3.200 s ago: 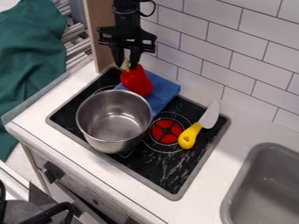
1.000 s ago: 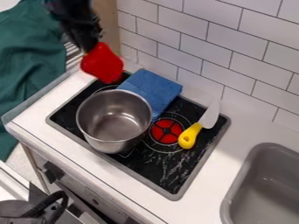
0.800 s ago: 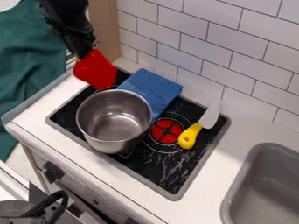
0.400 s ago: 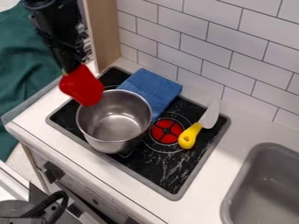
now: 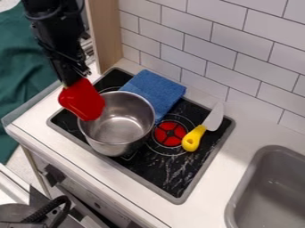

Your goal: Put the red capsicum in the silver pot

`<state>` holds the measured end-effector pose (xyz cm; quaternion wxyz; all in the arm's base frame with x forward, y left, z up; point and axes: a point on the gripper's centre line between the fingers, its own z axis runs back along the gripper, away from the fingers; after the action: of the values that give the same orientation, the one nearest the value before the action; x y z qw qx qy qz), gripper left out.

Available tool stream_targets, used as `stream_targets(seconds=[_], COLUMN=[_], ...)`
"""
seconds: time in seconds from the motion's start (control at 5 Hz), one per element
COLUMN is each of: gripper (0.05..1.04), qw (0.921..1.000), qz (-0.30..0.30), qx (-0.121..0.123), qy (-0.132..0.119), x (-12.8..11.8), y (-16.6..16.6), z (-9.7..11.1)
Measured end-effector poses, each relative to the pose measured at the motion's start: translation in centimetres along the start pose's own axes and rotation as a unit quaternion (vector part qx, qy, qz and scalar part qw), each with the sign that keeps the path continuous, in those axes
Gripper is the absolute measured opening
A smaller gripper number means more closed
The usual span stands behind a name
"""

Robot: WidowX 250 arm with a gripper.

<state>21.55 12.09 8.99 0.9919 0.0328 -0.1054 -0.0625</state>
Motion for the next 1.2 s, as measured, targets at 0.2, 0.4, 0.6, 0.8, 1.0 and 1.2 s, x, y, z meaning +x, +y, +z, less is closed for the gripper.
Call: stream_targets(seconds=[0.2,0.4,0.6,0.8,1.0,1.2], gripper=[0.073,0.091,0.253,0.524,0.843,1.018], qw=[0.9998,0.9997,0.9997,0.9997,0.9996,0.9993], qz=[-0.016,-0.022,-0.023,-0.016,-0.015,-0.026], qx=[0.004,0.003,0.006,0.011,0.017,0.020], qy=[0.008,0.009,0.010,0.012,0.019,0.016], x=[0.3,0.4,0.6,0.8,1.3,2.4], y=[-1.0,-1.6,-2.0,-2.2,-2.8,-4.5], z=[-0.3,-0.5,-0.5,-0.4,-0.7,-0.6])
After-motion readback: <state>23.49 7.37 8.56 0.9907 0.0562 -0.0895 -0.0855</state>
